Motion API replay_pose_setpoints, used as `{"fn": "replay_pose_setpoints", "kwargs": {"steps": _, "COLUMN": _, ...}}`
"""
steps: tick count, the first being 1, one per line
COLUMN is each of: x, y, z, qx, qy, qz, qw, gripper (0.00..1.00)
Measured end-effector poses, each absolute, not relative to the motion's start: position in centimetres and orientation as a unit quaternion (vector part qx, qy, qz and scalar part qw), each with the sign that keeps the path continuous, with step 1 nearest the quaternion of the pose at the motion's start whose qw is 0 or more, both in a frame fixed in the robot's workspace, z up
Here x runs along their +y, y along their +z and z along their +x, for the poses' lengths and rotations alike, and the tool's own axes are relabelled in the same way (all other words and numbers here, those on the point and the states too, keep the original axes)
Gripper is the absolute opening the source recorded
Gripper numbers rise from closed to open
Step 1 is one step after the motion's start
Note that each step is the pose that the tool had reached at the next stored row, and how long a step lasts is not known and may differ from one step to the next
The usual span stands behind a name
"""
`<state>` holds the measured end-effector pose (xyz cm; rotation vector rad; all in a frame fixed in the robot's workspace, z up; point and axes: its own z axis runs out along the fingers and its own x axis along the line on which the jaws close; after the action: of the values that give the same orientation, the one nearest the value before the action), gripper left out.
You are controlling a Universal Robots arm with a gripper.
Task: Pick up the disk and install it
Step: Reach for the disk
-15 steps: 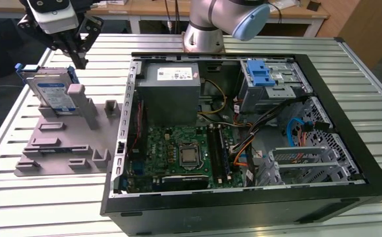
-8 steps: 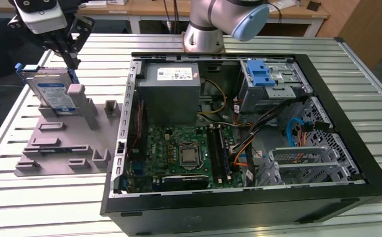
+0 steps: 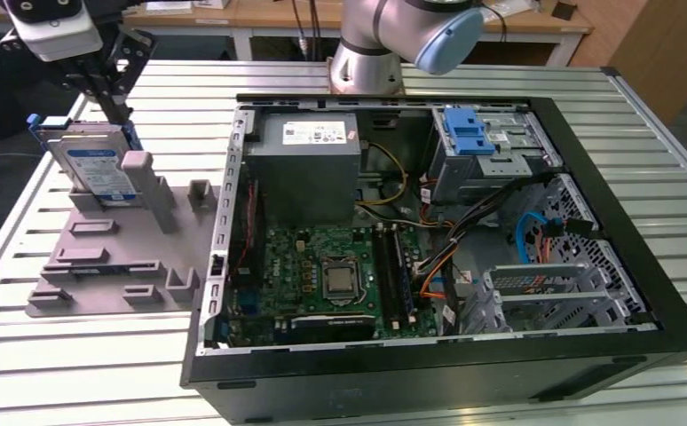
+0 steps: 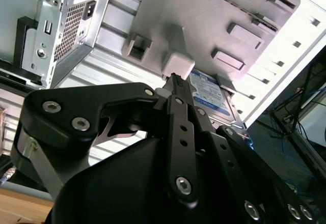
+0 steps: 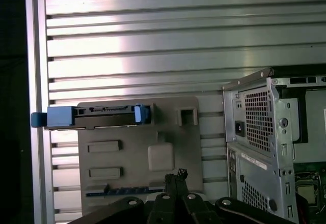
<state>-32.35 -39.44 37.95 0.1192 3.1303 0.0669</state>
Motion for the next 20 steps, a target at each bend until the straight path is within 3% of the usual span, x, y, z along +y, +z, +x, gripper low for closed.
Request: {"fn": "replay_pose_setpoints", "kwargs": {"steps": 20, "x": -39.4, "y": 37.7, "z": -35.2, "qx": 0.999, "qy": 0.021, "qz": 0.038, "qw": 0.002, "gripper": 0.11}}
